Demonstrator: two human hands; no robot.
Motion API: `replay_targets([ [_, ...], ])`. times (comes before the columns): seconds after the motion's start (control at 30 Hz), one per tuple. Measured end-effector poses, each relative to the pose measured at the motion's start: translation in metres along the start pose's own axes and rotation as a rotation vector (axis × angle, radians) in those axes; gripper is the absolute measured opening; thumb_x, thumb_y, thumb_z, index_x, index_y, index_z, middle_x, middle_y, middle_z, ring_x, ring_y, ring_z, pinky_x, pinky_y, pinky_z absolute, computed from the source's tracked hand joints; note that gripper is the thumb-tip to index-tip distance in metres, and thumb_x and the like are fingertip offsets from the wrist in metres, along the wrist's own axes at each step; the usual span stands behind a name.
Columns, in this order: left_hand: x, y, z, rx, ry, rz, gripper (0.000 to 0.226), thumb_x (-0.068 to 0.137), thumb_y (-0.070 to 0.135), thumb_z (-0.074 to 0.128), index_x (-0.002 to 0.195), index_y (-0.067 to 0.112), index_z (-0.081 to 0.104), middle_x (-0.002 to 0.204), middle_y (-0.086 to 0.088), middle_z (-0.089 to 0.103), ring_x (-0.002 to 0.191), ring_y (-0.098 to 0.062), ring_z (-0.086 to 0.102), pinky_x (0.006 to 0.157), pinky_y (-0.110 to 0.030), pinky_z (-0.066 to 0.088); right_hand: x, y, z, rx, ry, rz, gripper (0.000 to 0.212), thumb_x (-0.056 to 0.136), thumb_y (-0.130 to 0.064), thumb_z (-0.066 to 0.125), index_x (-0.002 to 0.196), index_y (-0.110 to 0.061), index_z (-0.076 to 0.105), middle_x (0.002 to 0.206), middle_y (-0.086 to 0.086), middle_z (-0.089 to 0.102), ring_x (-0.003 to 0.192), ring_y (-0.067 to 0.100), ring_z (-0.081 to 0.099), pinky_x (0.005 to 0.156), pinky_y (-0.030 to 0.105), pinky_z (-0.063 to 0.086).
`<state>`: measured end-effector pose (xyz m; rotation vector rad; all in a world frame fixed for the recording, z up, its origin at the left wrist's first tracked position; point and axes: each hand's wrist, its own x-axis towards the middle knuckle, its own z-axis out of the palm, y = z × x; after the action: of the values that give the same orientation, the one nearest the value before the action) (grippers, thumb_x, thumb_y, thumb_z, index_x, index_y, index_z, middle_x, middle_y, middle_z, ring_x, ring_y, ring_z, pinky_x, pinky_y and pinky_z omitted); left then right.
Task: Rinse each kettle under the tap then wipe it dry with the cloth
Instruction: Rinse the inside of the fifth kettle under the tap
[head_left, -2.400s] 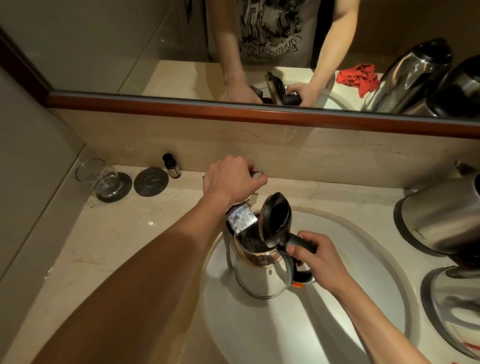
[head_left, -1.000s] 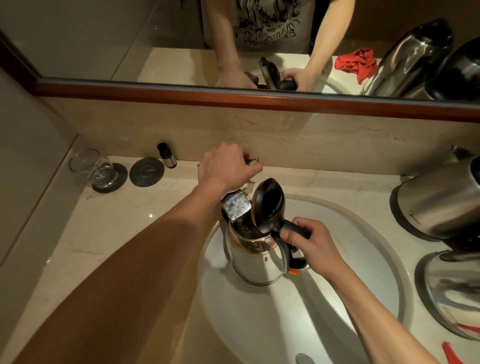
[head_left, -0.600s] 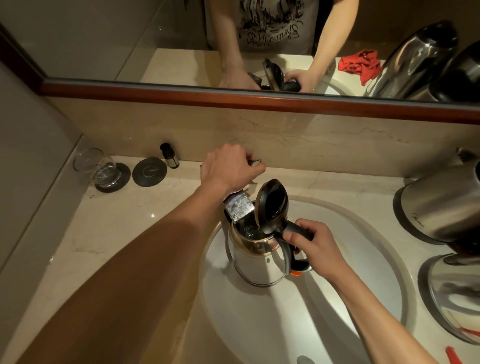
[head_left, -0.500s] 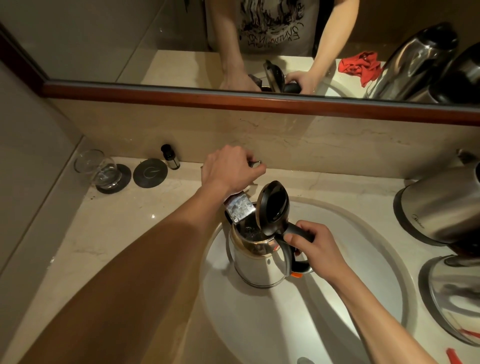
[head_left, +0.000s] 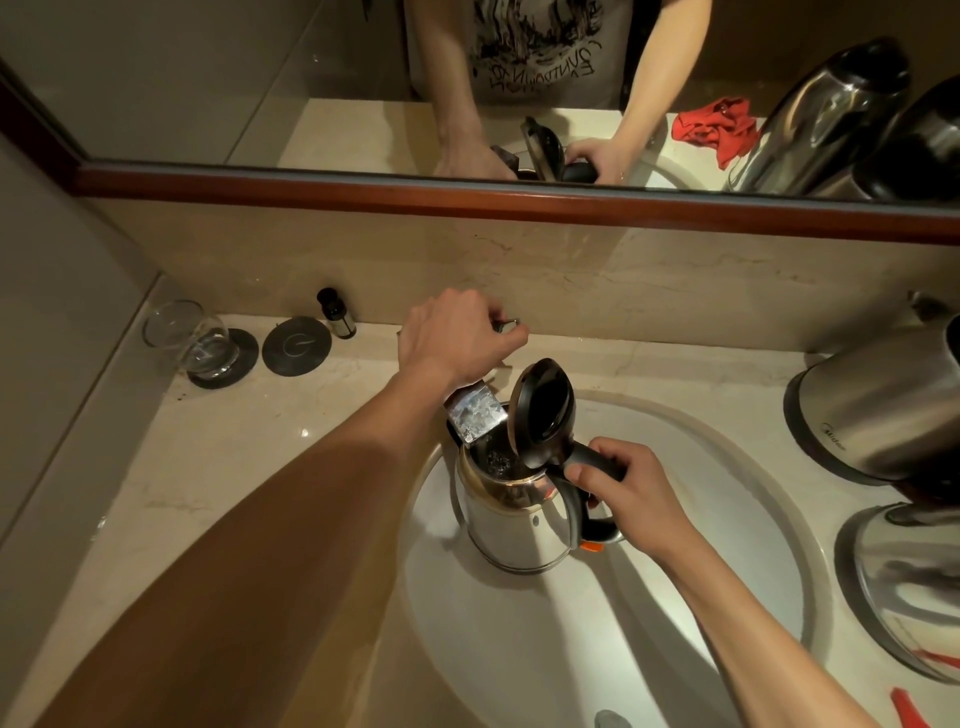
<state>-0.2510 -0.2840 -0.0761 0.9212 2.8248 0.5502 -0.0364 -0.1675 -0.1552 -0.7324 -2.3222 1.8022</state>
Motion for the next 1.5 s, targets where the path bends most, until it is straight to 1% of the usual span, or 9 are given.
replay_targets([
  [0.2,0.0003,-0.0004,0.0012,0.004,0.003,-0.004,0.038,0.085,0.060,0.052,0.068,0.028,0.061,0.058,0.007,0.058,0.065,-0.019,0.061,0.068,-0.031,0.052,0.0005,-0.0001,0.0001,-0.021,-0.004,0.016,0.049,0.066,-0.051,0.069,0.064,-0.004,0.056,0.055,0.005,0.055,0.059,0.025,0.054,0.063,0.045,0.046],
  [0.3,0.0004,0.0002,0.0010,0.007,0.002,-0.004,0.038,0.085,0.060,0.052,0.071,0.027,0.064,0.057,0.008,0.057,0.065,-0.019,0.061,0.069,-0.031,0.052,0.0008,-0.0003,0.0004,-0.024,-0.003,0.020,0.043,0.066,-0.051,0.069,0.059,-0.011,0.053,0.055,0.002,0.052,0.059,0.023,0.052,0.065,0.041,0.043],
  [0.5,0.0006,-0.0010,0.0009,-0.015,-0.001,-0.011,0.038,0.085,0.060,0.053,0.080,0.027,0.070,0.060,0.009,0.061,0.066,-0.017,0.062,0.070,-0.031,0.053,0.0013,-0.0002,0.0011,-0.024,-0.012,0.029,0.049,0.064,-0.050,0.070,0.063,-0.004,0.054,0.056,0.003,0.050,0.060,0.022,0.051,0.064,0.045,0.046],
  [0.7,-0.0006,0.0002,-0.0007,-0.011,-0.002,-0.012,0.034,0.086,0.057,0.054,0.077,0.028,0.068,0.054,0.010,0.056,0.064,-0.015,0.060,0.061,-0.027,0.044,0.0024,-0.0015,0.0008,-0.040,-0.010,0.030,0.051,0.065,-0.051,0.070,0.064,-0.003,0.055,0.058,0.007,0.051,0.062,0.024,0.052,0.065,0.045,0.045],
  [0.83,-0.0007,-0.0003,-0.0001,-0.014,0.002,-0.011,0.035,0.085,0.058,0.054,0.083,0.027,0.072,0.059,0.010,0.058,0.066,-0.018,0.061,0.065,-0.029,0.049,0.0024,-0.0029,0.0012,-0.037,-0.011,0.033,0.048,0.064,-0.052,0.069,0.063,-0.006,0.056,0.058,0.008,0.052,0.061,0.024,0.053,0.067,0.039,0.043],
  [0.97,-0.0007,-0.0004,-0.0001,-0.009,0.001,-0.008,0.037,0.086,0.059,0.054,0.084,0.026,0.072,0.058,0.009,0.058,0.067,-0.019,0.062,0.066,-0.029,0.050,0.0023,-0.0035,0.0009,-0.041,-0.012,0.024,0.051,0.064,-0.052,0.069,0.064,-0.003,0.056,0.059,0.018,0.053,0.062,0.025,0.054,0.067,0.039,0.043],
  [1.1,-0.0005,-0.0009,0.0009,-0.009,0.008,-0.003,0.039,0.086,0.060,0.053,0.086,0.026,0.073,0.058,0.010,0.059,0.066,-0.017,0.061,0.068,-0.029,0.053,0.0027,-0.0038,0.0000,-0.040,-0.012,0.025,0.051,0.064,-0.052,0.069,0.064,-0.003,0.056,0.058,0.007,0.054,0.061,0.024,0.054,0.066,0.039,0.043],
  [1.37,0.0000,-0.0023,0.0008,0.002,0.009,0.014,0.045,0.089,0.066,0.050,0.087,0.028,0.074,0.065,0.007,0.063,0.066,-0.017,0.062,0.066,-0.030,0.051,0.0005,-0.0043,-0.0010,-0.031,-0.012,0.011,0.056,0.065,-0.053,0.068,0.069,0.002,0.059,0.057,0.011,0.057,0.060,0.024,0.056,0.065,0.039,0.045],
  [1.5,0.0006,-0.0026,0.0016,0.006,0.016,0.015,0.048,0.088,0.069,0.050,0.088,0.028,0.074,0.065,0.008,0.063,0.066,-0.016,0.061,0.066,-0.031,0.051,0.0007,-0.0034,0.0001,-0.033,-0.013,0.016,0.056,0.065,-0.052,0.068,0.068,0.002,0.057,0.056,0.005,0.055,0.060,0.023,0.055,0.065,0.038,0.044],
])
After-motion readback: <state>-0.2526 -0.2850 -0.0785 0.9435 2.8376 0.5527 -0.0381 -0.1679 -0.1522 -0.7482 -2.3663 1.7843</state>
